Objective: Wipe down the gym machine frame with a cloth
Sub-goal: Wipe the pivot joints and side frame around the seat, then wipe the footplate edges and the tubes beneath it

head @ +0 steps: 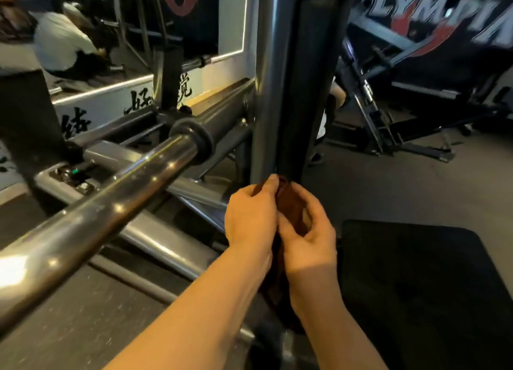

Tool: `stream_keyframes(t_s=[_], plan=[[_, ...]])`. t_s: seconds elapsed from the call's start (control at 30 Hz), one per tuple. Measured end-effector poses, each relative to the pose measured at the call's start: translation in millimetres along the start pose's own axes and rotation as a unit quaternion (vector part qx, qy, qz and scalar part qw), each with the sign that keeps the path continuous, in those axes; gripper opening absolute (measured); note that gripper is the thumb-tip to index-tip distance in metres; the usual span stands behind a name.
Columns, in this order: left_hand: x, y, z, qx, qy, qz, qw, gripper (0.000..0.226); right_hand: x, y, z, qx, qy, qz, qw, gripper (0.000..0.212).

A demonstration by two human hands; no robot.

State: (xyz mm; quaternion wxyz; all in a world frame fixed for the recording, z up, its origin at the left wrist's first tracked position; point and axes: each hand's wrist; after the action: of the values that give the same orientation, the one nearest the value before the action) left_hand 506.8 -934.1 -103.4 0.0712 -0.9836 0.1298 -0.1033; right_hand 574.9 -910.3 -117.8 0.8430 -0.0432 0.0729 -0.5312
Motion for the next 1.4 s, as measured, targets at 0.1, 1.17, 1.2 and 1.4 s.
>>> stream_keyframes(t_s=[0.1, 1.17, 1.2, 1.4], plan=[[11, -6, -43, 0.049, 0.032, 0.070, 0.996, 0.017, -9, -5, 42, -0.014, 0.019, -0.057, 0.998, 0.033], [-116, -67, -269, 0.158, -0.231, -0.130, 0.951, 0.039, -185, -105, 236, 0.414, 0.645, 0.043, 0.641, 0.047], [-126, -68, -266, 0.145, -0.238, -0.136, 0.951, 0.042, -191, -110, 236, 0.428, 0.656, 0.043, 0.620, 0.046], [-173, -87, -239, 0.133, -0.283, -0.002, 0.950, 0.036, -227, -126, 225, 0.442, 0.712, 0.012, 0.546, 0.039]])
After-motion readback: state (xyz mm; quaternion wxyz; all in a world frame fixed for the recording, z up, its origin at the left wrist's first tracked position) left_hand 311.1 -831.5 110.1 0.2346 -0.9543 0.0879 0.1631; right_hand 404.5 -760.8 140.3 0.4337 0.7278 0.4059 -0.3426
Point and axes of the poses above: each hand's wrist, its own x-axis away from the middle knuckle, its own y-axis out of the back of the hand, z = x × y, and after that the axes turned 11 degrees about -z, right-handed
